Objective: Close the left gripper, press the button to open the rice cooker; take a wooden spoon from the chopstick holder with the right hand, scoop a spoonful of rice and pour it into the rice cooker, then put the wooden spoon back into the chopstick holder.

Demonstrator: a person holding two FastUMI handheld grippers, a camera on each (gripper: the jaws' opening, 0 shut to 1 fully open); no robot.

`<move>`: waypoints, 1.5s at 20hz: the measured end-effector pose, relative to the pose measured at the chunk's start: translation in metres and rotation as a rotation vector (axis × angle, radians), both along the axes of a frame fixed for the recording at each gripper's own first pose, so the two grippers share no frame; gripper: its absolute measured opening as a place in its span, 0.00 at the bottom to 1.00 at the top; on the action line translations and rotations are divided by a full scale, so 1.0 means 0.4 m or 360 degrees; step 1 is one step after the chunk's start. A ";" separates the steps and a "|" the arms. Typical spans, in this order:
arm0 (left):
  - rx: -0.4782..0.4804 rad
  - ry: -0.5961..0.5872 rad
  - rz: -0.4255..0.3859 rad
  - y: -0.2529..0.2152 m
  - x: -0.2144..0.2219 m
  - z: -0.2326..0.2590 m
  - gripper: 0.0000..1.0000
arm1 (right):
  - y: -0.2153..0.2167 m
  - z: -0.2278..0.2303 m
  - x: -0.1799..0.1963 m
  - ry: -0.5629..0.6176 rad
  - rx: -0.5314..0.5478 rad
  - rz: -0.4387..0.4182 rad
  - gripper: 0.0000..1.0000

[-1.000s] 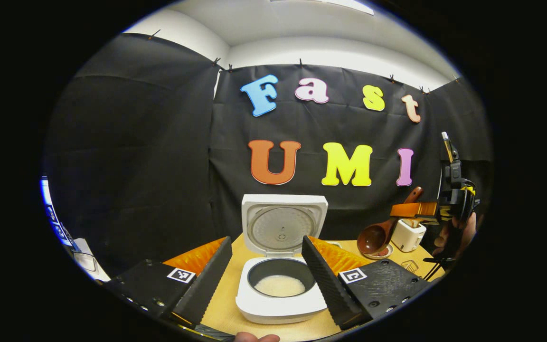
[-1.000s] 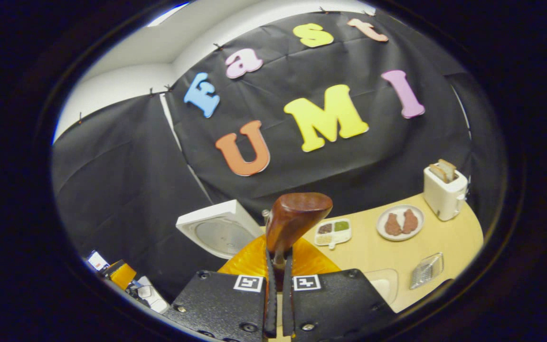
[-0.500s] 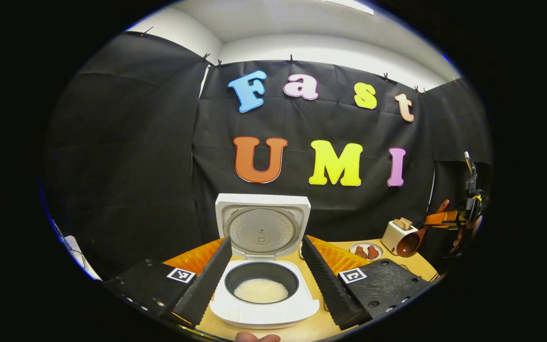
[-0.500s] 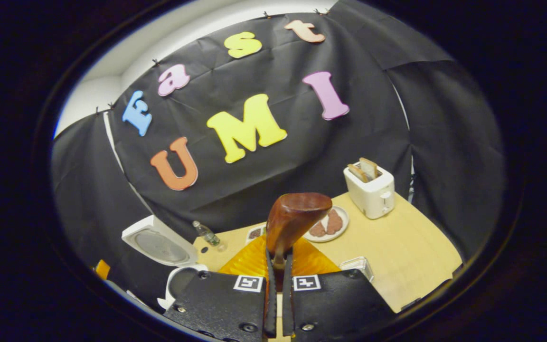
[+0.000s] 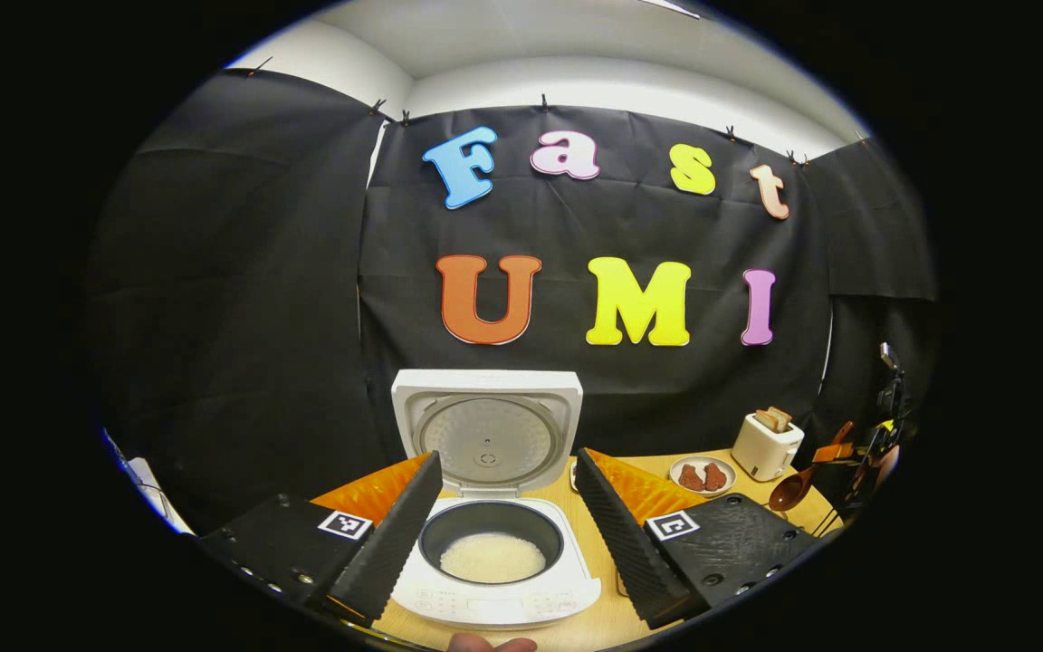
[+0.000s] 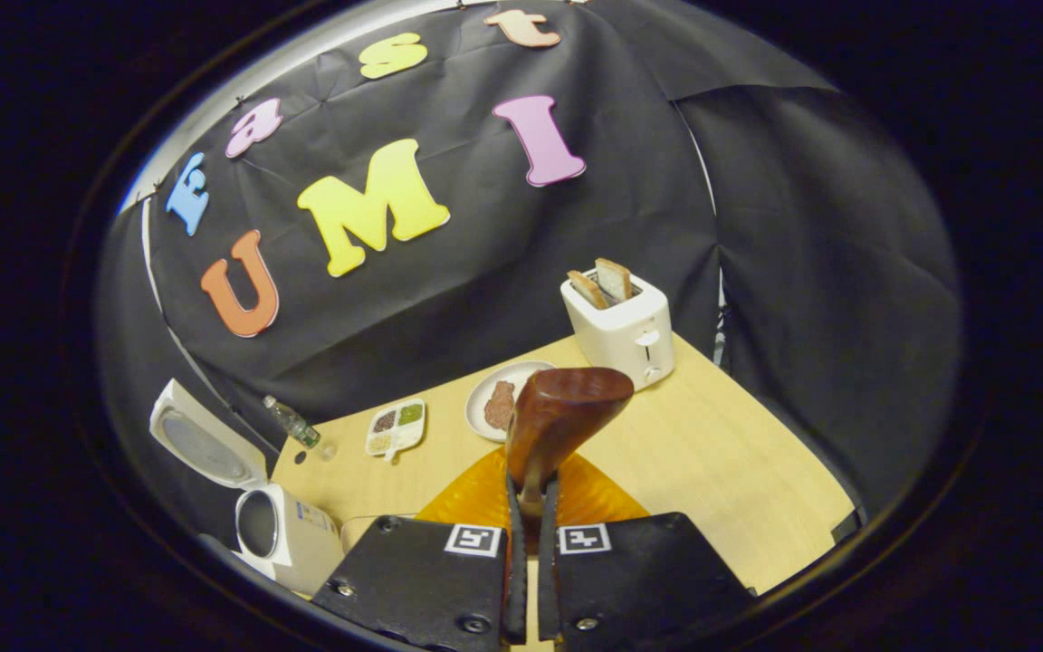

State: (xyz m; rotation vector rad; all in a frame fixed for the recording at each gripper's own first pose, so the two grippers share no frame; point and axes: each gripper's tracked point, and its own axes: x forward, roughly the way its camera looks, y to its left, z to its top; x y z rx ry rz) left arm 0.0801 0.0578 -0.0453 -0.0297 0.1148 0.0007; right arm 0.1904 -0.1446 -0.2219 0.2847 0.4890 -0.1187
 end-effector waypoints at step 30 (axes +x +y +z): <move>-0.0065 0.0032 -0.0146 -0.147 0.055 0.089 0.95 | -0.142 -0.011 -0.017 -0.0213 -0.0203 -0.0124 0.84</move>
